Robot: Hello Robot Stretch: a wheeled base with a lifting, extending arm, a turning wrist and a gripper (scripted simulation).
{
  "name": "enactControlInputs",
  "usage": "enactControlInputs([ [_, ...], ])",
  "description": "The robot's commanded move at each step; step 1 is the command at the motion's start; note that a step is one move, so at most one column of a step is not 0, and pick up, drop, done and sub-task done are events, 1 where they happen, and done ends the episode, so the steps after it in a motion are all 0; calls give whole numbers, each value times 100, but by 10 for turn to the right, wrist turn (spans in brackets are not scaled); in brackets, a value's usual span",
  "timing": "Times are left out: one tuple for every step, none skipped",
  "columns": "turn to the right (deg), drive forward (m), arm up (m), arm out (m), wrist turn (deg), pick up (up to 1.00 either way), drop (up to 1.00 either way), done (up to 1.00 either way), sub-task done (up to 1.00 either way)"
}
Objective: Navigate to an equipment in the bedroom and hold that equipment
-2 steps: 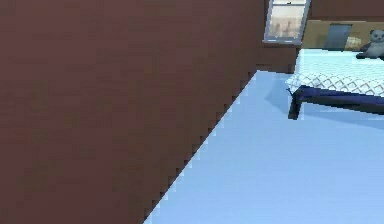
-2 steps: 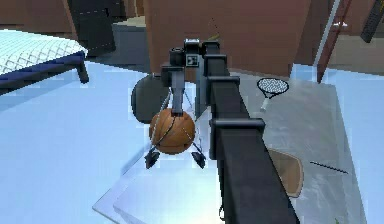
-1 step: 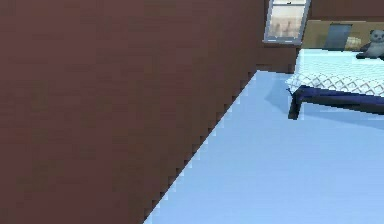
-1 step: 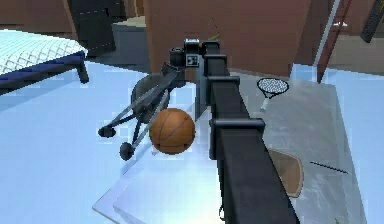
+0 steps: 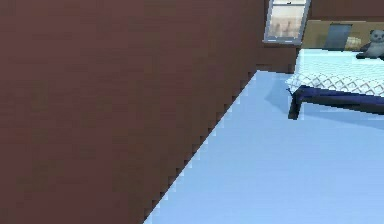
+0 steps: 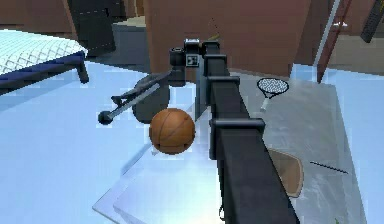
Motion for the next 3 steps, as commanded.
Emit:
enactControlInputs([
  [0, 0, 0, 0, 450, 0, 0, 0, 0],
  [0, 0, 0, 0, 270, 0, 0, 0, 0],
  [0, 0, -30, 0, 0, 0, 0, 0, 0],
])
